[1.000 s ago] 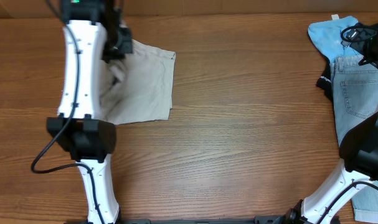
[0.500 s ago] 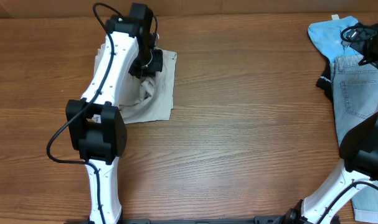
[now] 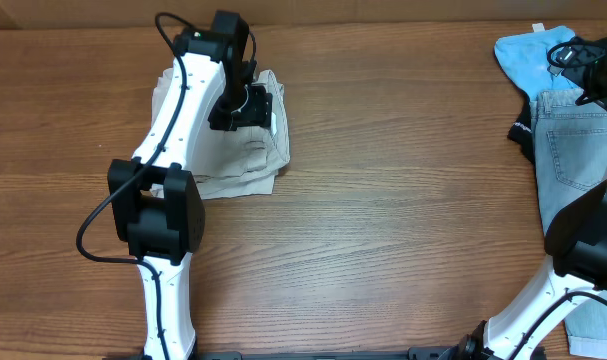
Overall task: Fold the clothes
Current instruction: 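Lift and fold the left half of the shorts rightward over itself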
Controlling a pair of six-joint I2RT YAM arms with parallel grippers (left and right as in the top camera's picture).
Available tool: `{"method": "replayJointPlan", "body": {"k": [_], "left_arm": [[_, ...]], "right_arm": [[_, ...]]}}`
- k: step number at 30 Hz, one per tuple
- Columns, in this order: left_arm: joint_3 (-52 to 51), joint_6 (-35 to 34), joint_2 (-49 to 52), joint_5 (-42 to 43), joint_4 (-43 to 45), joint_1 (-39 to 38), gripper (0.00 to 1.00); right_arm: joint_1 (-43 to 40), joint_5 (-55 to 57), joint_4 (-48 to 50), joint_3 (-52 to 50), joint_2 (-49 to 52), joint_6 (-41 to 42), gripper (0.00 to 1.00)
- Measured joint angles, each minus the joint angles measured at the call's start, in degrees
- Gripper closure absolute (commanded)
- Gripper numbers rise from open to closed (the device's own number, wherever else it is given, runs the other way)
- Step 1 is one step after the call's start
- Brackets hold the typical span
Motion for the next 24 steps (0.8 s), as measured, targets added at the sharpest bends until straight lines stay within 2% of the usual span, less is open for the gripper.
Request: {"method": "replayJointPlan", "body": {"k": [2, 7, 11, 14, 21, 24], "left_arm": [[1.40, 0.15, 0.00, 1.20, -1.57, -0.02, 0.89], [-0.72, 0.31, -0.04, 2.10, -1.90, -0.85, 0.90], [-10.62, -0.37, -0.13, 2.27, 4.44, -3.13, 0.94], [-16.35, -0.96, 0.04, 2.45, 7.37, -4.04, 0.93], [-17.90, -0.98, 0.04, 3.17, 7.67, -4.02, 0.96], [-17.51, -0.92, 0.04, 4.42, 4.50, -4.02, 0.96]], "right_arm": [[0.00, -0.02, 0.02, 0.00, 0.00, 0.00, 0.00], [0.00, 0.00, 0.00, -0.02, 0.00, 0.00, 0.00], [0.00, 0.02, 0.02, -0.02, 0.00, -0.02, 0.00], [0.00, 0.00, -0.02, 0.00, 0.00, 0.00, 0.00], [0.00, 0.00, 0.02, -0.02, 0.00, -0.02, 0.00], [0.00, 0.00, 0.04, -0.02, 0.00, 0.00, 0.00]]}}
